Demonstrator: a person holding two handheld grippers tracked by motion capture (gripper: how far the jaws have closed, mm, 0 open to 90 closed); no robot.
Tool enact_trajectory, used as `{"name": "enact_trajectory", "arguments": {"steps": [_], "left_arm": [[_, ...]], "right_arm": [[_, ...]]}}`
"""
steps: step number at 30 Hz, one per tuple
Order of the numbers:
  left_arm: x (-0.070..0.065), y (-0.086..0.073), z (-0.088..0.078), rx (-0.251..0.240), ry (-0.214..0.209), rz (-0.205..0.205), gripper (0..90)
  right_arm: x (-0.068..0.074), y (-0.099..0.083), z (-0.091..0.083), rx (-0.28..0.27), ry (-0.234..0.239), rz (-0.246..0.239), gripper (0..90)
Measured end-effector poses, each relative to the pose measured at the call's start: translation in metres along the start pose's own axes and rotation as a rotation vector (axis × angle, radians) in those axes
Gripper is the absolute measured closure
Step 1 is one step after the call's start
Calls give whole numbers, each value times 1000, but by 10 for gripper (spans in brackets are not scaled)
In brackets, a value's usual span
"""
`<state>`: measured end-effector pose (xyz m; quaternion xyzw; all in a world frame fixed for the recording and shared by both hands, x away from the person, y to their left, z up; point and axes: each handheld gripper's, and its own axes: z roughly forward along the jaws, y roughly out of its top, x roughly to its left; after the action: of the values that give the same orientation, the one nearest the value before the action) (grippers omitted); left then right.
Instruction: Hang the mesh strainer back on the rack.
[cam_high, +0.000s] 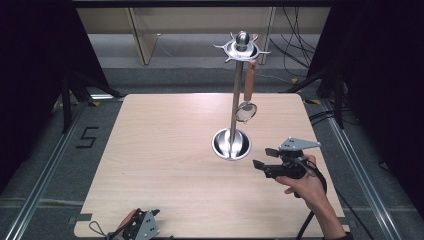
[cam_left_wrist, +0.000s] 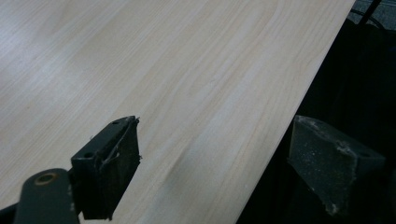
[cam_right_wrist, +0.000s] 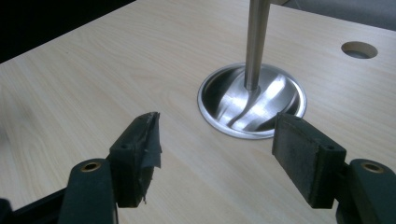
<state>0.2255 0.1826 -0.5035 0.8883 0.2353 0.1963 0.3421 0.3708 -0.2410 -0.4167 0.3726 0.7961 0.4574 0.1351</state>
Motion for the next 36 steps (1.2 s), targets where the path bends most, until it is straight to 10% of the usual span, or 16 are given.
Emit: {"name": "enact_trajectory", "arguments": {"steps": [36], "left_arm": [[-1, 0, 2, -20, 1, -10, 155]], "right_arm": [[16, -57, 13, 63, 49, -14, 298]]}}
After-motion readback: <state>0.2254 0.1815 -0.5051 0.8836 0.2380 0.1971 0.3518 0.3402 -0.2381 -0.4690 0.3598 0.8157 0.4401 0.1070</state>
